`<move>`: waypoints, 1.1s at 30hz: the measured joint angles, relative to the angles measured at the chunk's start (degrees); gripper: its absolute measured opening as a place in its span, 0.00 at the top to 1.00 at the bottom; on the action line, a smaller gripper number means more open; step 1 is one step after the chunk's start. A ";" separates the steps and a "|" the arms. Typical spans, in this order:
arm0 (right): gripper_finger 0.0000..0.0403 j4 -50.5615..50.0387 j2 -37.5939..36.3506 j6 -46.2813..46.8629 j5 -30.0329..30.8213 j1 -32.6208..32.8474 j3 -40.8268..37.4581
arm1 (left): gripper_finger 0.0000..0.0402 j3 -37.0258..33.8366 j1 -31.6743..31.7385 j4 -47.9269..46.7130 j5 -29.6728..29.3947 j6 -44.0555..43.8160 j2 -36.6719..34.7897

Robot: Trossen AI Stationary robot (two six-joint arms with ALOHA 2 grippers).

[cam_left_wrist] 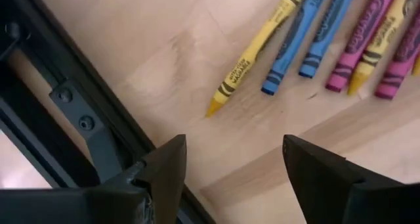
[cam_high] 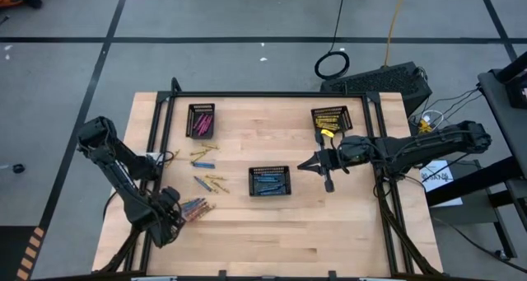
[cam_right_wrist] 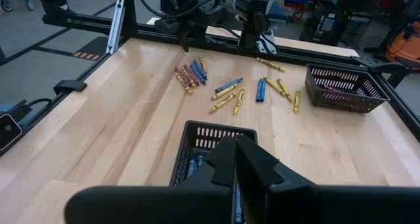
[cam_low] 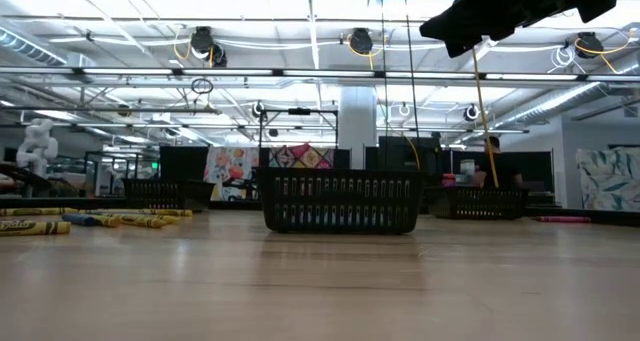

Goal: Sort crayons
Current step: Put the pink crayon into the top left black bin

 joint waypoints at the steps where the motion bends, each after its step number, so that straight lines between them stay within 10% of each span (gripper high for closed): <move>1: 1.00 0.00 0.00 0.00 0.00 -0.01 0.00 | 0.41 0.00 0.00 -0.02 0.00 1.33 0.00; 33: 1.00 -1.70 0.00 -0.71 0.00 -0.01 0.00 | 0.51 -2.03 0.85 8.14 -9.67 4.79 0.00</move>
